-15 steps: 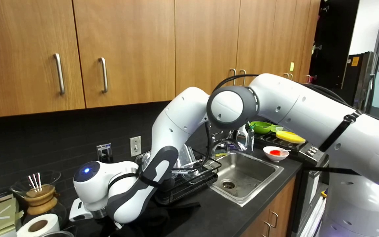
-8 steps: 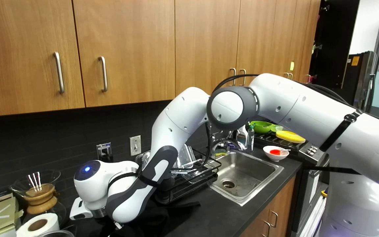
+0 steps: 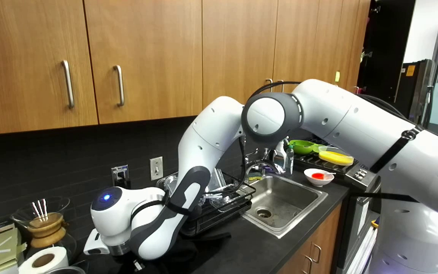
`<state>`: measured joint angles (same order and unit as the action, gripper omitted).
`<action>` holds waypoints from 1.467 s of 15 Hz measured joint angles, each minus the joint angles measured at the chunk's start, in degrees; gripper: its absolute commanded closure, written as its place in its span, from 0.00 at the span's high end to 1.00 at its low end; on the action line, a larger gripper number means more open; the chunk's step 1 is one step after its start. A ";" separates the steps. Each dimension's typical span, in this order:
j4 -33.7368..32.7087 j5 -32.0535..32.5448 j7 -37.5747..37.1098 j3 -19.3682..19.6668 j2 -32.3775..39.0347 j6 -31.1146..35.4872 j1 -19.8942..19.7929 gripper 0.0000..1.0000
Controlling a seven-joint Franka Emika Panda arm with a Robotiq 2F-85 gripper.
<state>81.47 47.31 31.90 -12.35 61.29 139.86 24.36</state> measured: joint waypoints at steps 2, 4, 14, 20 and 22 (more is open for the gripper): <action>3.54 0.95 -4.10 0.36 -1.71 2.12 0.07 0.02; 7.56 2.11 -8.72 0.89 -3.65 4.70 0.26 0.02; 22.38 7.51 -26.62 3.75 -10.75 15.18 2.14 0.02; 25.05 8.00 -28.31 3.90 -12.09 16.35 2.32 0.02; 25.05 8.00 -28.22 3.90 -12.10 16.32 2.31 0.02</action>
<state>106.52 55.32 3.68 -8.45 49.20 156.18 26.67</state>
